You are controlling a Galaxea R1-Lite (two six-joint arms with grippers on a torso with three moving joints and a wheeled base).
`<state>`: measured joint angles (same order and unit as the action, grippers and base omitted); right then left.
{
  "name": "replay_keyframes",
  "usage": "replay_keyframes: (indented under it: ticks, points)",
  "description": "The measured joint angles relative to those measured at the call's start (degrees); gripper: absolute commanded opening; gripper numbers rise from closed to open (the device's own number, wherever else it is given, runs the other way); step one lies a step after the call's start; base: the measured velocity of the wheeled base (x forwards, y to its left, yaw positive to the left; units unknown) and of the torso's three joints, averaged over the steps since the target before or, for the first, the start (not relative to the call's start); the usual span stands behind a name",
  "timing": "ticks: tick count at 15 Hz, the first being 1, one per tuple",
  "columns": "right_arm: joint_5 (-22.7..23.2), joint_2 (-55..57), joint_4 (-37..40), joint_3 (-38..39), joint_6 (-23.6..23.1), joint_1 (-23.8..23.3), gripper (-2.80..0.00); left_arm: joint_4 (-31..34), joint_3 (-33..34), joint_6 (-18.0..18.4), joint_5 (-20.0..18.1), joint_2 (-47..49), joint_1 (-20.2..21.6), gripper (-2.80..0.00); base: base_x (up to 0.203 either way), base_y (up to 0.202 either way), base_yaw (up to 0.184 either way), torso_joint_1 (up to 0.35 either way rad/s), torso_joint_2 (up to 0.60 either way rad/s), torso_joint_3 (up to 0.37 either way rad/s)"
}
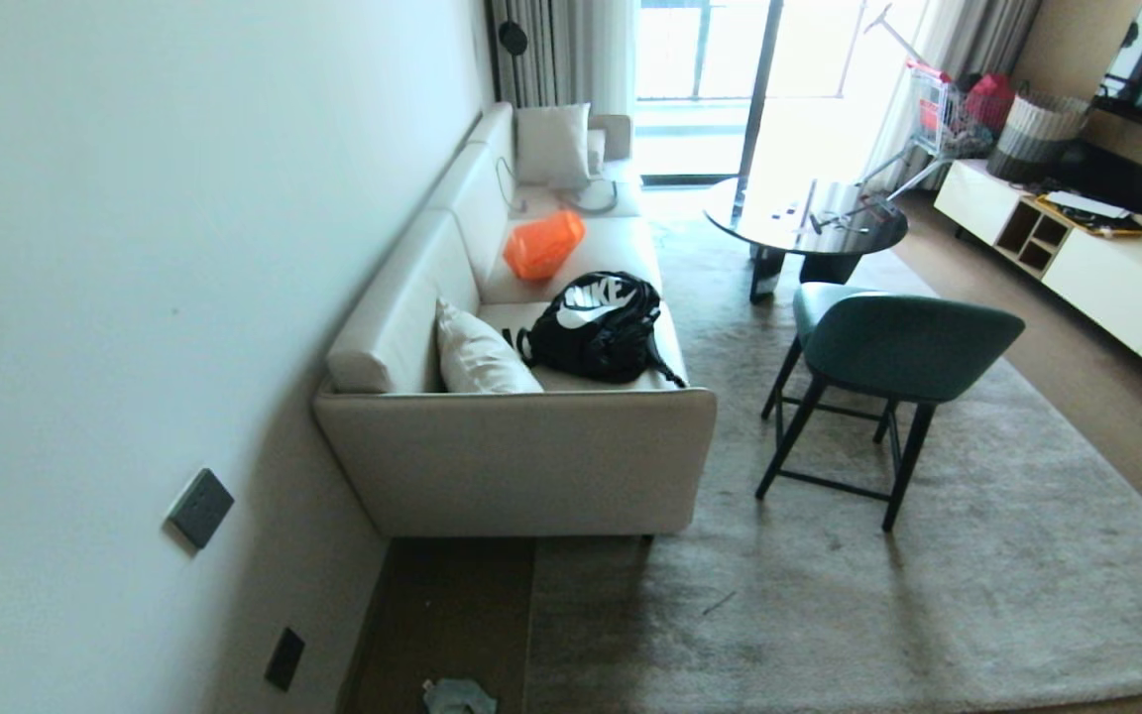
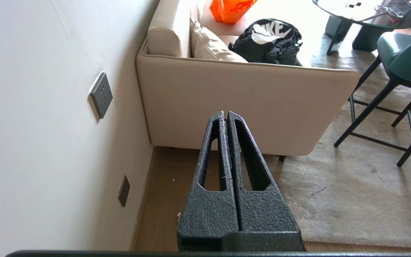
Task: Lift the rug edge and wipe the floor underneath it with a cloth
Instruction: Pick up the rag
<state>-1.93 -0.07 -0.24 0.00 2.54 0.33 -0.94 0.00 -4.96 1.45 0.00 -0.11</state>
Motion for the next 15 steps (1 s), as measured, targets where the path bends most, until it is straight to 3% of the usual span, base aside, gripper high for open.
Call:
replay_keyframes:
  ticks: [10, 15]
  points:
    - [0.00, 0.00, 0.00, 0.00, 0.00, 0.00, -2.80, 0.00, 0.00, 0.01, 0.02, 0.00, 0.01, -2.80, 0.000, 0.000, 0.000, 0.000, 0.00, 0.000]
    - [0.00, 0.00, 0.02, 0.00, -0.01, 0.00, -2.80, 0.04, 0.00, 0.01, 0.02, 0.00, 0.01, -2.80, 0.000, 0.000, 0.000, -0.104, 0.24, 0.140]
